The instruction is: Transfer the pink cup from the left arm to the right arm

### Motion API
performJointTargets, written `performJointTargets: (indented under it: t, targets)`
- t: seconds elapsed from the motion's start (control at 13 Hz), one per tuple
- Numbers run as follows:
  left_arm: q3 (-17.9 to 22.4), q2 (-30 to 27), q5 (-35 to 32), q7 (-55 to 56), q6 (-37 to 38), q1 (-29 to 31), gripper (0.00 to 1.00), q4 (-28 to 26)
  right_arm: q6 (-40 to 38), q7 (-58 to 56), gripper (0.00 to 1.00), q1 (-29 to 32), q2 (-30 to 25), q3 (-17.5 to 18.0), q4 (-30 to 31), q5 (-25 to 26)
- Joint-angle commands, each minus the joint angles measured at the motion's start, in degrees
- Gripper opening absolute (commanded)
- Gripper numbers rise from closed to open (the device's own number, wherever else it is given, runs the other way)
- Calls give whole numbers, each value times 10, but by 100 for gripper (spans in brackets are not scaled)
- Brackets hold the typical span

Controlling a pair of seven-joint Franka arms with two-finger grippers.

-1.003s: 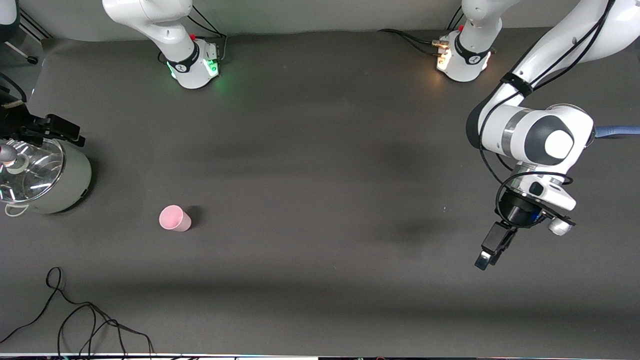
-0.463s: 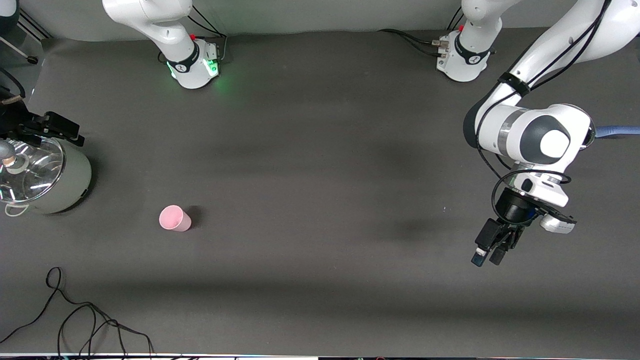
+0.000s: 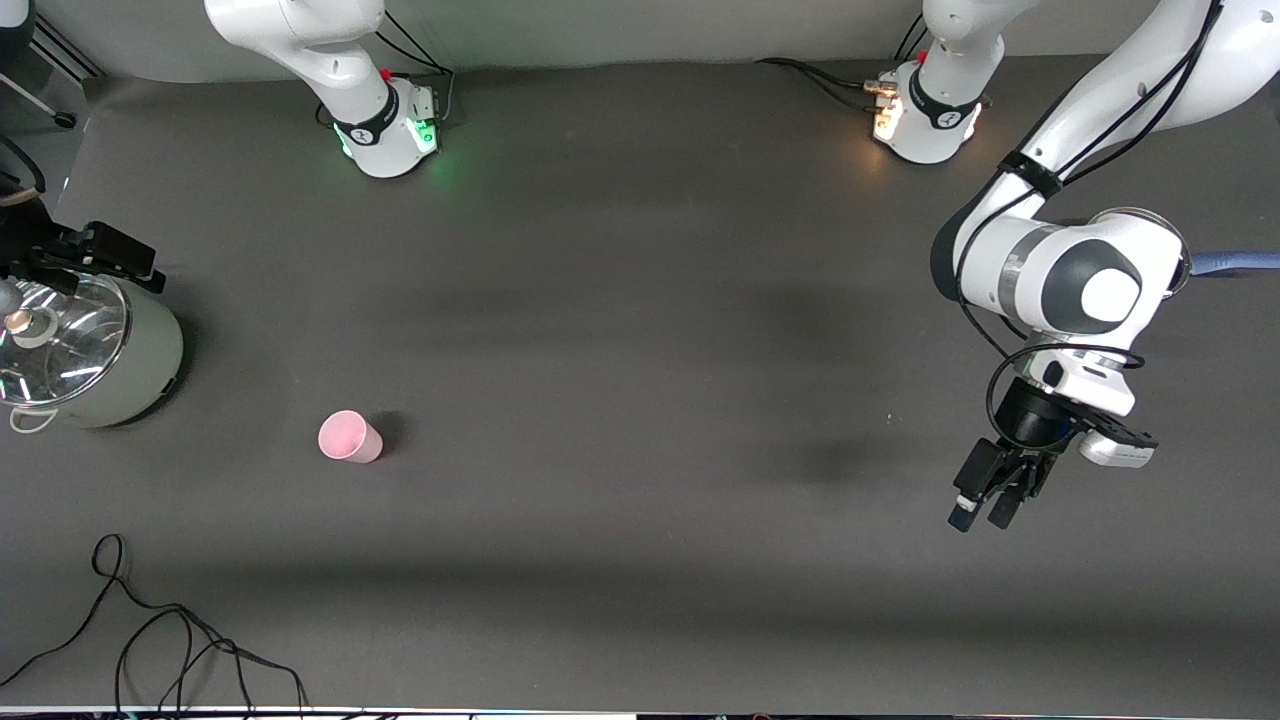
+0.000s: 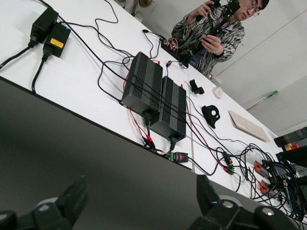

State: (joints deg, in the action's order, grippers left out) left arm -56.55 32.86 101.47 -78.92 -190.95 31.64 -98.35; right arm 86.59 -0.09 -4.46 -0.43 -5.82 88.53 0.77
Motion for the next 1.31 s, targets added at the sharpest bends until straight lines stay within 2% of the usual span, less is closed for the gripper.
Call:
performJointTargets:
  t: [0.0, 0.15, 0.46, 0.62, 0.77, 1.0, 1.23]
  targets:
    - [13, -28, 13, -5, -2, -6, 100, -12, 0, -5, 100, 1, 8, 2, -15, -2]
    - [13, -29, 14, 44, 2, -5, 100, -11, 1, -5, 100, 1, 9, 2, -15, -2]
    - [14, -34, -23, 310, 30, -6, 100, -1, 1, -7, 100, 1, 10, 2, -16, -2]
    - [23, -54, -56, 471, 59, -7, 100, -5, 1, -9, 100, 1, 10, 2, -16, -2]
    - [26, -62, -89, 573, 84, -7, 100, -9, 1, -10, 100, 1, 10, 2, -16, -2]
    - [71, -100, -128, 690, 160, -20, 100, -22, 1, -10, 100, 1, 10, 2, -16, -2]
    - [121, -145, -149, 717, 243, -36, 100, -57, 1, -10, 100, 1, 10, 2, -16, -3]
